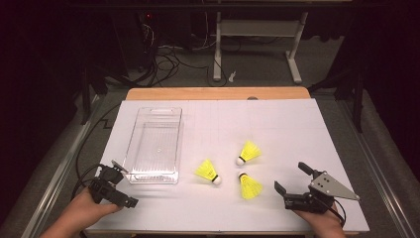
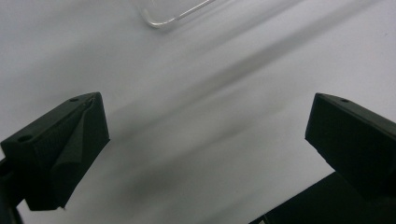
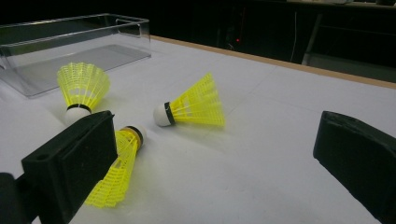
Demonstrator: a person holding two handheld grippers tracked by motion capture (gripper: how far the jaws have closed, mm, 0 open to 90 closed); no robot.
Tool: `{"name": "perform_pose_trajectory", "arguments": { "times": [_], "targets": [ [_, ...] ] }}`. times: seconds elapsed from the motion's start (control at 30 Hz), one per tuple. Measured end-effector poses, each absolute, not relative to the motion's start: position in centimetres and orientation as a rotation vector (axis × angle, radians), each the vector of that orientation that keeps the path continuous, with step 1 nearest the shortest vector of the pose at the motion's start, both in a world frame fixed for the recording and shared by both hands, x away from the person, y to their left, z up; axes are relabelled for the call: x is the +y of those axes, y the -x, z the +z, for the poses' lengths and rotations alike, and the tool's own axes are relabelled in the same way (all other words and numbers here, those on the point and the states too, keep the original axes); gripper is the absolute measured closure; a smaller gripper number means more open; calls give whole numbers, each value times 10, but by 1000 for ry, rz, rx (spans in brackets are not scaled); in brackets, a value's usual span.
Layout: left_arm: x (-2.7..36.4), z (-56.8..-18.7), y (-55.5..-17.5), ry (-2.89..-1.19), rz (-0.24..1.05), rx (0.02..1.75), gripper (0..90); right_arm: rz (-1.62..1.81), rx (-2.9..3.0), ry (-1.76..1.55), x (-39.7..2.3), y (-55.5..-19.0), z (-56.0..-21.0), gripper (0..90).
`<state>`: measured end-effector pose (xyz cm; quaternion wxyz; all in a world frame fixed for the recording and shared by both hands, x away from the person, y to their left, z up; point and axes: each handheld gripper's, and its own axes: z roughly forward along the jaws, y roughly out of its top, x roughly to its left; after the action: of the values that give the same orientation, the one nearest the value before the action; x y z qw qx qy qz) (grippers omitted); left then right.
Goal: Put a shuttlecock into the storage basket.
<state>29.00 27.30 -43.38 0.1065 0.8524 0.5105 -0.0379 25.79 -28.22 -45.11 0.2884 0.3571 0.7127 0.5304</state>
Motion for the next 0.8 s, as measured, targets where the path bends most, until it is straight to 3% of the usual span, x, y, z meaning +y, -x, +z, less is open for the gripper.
{"name": "perform_pose_trajectory", "arguments": {
  "times": [0.8],
  "targets": [
    [227,-432,-283,-2594,-237,1374,8,1419,1903,-953,-281,-258,-451,2]
  ]
}}
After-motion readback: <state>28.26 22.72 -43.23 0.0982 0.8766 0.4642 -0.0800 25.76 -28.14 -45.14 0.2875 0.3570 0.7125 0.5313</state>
